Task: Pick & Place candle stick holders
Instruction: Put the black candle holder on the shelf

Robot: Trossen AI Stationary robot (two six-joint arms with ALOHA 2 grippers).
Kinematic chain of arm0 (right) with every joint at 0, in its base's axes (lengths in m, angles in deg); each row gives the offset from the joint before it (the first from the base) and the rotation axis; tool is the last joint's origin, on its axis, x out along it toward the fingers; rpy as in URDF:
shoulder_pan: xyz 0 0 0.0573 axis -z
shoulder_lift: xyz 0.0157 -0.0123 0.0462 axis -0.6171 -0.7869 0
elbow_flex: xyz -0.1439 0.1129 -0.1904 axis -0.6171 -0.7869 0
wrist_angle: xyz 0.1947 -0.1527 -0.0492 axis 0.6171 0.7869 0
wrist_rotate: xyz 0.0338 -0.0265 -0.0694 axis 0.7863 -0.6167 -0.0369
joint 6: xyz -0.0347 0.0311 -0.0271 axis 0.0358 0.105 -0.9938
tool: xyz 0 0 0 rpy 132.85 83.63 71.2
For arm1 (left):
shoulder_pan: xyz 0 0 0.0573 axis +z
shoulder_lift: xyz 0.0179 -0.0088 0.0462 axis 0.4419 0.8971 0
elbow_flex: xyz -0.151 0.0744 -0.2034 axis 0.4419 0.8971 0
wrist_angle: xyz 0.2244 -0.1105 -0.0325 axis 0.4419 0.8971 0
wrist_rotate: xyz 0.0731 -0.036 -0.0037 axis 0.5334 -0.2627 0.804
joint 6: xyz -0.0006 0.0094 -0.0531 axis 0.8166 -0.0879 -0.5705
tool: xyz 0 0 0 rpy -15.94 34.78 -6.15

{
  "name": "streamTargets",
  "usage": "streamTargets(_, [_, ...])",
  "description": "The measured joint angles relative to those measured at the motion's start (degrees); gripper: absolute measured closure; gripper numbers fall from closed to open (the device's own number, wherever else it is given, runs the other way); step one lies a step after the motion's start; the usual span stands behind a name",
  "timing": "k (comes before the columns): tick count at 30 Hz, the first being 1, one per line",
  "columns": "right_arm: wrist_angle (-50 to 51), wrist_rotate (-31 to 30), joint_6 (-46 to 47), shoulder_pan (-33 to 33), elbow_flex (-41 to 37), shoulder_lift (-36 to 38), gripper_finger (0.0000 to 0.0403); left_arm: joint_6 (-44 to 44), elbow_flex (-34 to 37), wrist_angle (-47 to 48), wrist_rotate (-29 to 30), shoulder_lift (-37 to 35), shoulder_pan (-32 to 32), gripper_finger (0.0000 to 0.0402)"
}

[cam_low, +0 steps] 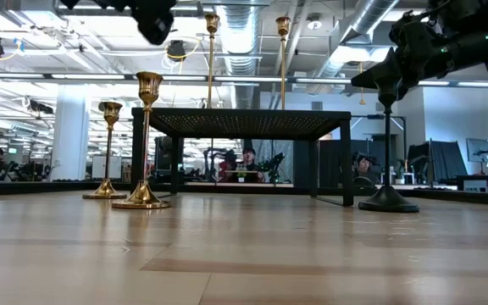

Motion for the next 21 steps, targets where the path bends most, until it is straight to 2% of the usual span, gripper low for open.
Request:
streamTargets(4, [0.0, 0.0, 0.0, 0.0, 0.0, 0.0, 0.0402, 0.0, 0.0, -3.4, 0.0, 0.3, 0.0, 0.0184])
streamTargets(21, [0.0, 0.0, 0.0, 0.0, 0.0, 0.0, 0.0402, 0.2, 0.0, -3.8, 0.0, 0.3, 0.0, 0.0184])
